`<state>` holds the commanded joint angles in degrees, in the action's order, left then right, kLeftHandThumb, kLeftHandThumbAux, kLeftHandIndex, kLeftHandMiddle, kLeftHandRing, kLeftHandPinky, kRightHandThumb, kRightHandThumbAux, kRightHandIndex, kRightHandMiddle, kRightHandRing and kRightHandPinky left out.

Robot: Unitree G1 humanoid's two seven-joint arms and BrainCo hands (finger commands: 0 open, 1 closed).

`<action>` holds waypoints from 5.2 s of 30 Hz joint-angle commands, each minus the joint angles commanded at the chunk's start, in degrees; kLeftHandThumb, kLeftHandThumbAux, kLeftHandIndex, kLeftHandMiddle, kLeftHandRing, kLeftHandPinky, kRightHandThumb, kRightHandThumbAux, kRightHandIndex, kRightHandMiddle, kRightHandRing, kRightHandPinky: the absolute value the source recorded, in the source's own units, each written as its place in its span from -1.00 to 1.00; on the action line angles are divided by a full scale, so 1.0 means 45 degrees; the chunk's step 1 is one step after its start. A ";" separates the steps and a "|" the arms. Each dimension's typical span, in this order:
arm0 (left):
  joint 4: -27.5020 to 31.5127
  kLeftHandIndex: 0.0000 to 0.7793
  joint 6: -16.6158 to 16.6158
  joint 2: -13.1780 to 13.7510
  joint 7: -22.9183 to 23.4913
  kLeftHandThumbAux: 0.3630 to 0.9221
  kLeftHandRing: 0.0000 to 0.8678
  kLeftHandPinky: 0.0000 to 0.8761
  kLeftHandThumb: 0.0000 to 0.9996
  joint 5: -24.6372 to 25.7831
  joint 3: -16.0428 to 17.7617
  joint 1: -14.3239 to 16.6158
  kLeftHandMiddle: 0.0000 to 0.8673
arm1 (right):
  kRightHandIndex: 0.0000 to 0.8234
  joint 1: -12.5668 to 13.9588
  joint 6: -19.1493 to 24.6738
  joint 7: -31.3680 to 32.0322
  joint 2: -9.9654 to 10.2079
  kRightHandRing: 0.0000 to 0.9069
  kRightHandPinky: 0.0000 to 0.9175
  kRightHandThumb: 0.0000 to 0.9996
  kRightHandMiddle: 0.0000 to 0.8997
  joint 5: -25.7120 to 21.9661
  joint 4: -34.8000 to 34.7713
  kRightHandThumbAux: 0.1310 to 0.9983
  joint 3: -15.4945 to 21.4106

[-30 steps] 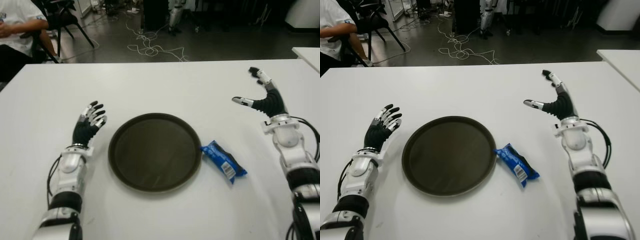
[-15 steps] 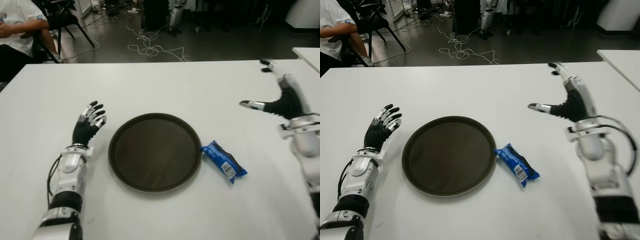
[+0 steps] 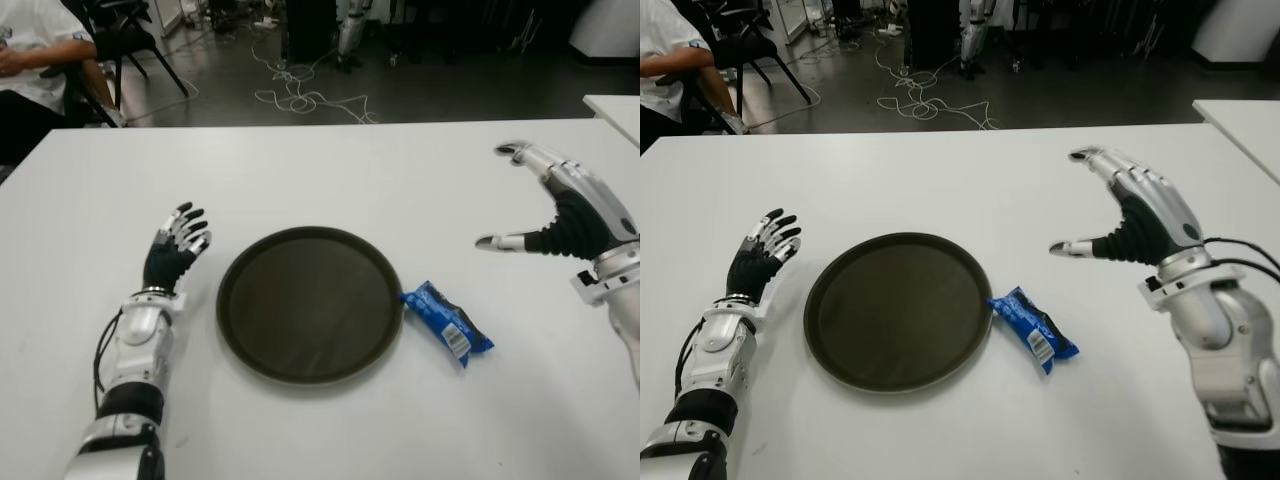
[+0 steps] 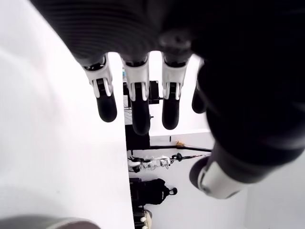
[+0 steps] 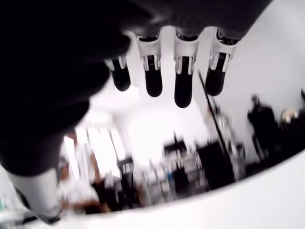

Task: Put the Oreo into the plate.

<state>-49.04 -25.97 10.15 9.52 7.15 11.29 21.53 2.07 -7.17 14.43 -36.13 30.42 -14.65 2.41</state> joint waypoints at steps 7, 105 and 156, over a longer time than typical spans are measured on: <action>-0.0002 -0.73 0.0033 0.0017 -0.0149 0.35 -0.64 -0.75 -0.80 -0.0124 -0.0076 0.0037 -0.58 | -0.78 -0.1384 0.0321 0.2333 -0.0656 -0.67 -0.78 -1.00 -0.65 0.1703 -0.0204 0.35 -0.2222; -0.1047 -0.66 -0.0732 0.0461 -0.0578 0.22 -0.58 -0.65 -0.78 -0.0691 -0.0209 0.0492 -0.53 | -0.90 -0.0362 0.4604 0.0986 0.3305 -0.82 -0.84 -1.00 -0.79 0.7912 -0.0408 0.49 -0.4774; -0.0725 -0.64 -0.0483 0.0537 -0.0597 0.22 -0.58 -0.70 -0.76 -0.0646 -0.0136 0.0412 -0.51 | -0.80 0.0107 0.5233 0.1991 0.2871 -0.74 -0.78 -1.00 -0.74 0.7993 -0.0485 0.54 -0.5005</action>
<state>-52.30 -28.14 12.56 6.84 4.25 10.67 23.39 2.55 16.38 23.39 -23.21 66.39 -16.83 -20.11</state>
